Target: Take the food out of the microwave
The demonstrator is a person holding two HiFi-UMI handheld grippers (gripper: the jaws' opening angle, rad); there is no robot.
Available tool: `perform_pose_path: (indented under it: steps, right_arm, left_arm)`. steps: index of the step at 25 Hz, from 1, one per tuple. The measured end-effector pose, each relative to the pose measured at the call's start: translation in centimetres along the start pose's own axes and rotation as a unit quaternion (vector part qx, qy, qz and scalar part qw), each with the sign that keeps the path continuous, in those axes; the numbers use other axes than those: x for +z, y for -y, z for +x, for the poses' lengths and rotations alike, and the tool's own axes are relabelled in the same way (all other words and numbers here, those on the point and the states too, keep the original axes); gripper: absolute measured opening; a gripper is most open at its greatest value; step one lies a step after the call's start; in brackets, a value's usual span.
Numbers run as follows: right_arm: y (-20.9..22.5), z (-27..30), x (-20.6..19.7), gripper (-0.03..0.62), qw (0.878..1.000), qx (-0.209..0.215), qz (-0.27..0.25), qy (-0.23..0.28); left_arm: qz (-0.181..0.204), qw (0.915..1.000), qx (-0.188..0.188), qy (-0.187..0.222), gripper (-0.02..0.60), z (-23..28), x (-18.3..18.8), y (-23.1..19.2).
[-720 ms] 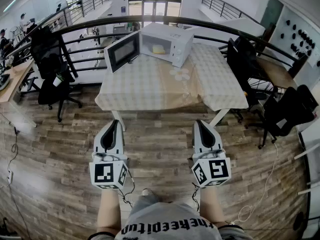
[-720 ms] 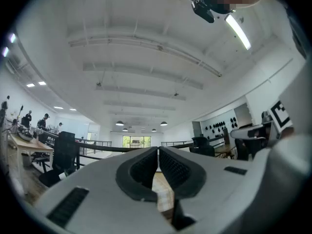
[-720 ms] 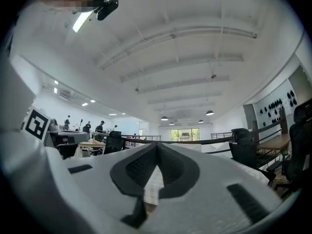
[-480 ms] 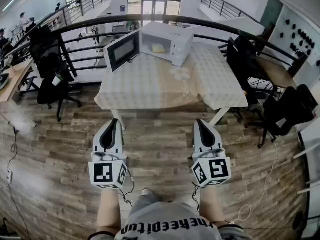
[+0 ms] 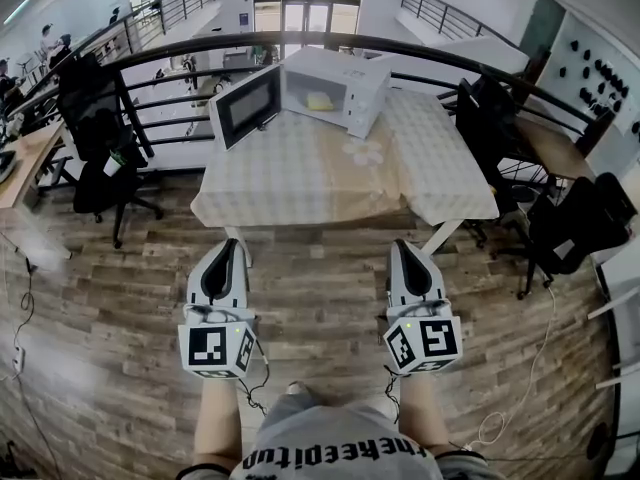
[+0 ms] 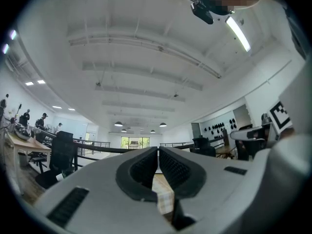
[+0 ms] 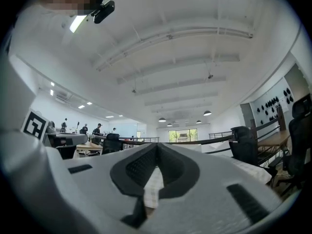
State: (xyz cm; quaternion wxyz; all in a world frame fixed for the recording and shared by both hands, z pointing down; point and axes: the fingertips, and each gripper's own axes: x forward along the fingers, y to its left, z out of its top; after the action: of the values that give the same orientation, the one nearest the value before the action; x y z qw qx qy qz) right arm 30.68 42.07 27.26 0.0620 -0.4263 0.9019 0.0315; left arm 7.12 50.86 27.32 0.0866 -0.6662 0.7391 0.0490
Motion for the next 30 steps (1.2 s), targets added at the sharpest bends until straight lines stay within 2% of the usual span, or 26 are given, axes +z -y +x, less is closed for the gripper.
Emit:
perform_pose_path:
  steps: [7,14,20,30]
  right_arm:
    - [-0.9,1.4,-0.8,0.005,1.000,0.000,0.005,-0.001]
    - [1.0,4.2,-2.0,0.005,1.000,-0.008,0.010,-0.010]
    - [2.7,9.8,-3.2,0.005,1.000,0.005,0.023,-0.008]
    - [6.5,21.0,-3.8,0.005,0.999,0.036,0.024,-0.001]
  left_arm:
    - [-0.007,0.9999,-0.008,-0.005,0.012,1.1,-1.1,-1.5]
    - [-0.022,0.9995,-0.007,-0.021,0.012,4.3,-2.5,-2.2]
    - [-0.012,0.9997,-0.001,-0.023,0.012,8.8,-4.1,-3.5]
    - [-0.006,0.9996,0.017,-0.021,0.012,19.4,-4.7,-5.2]
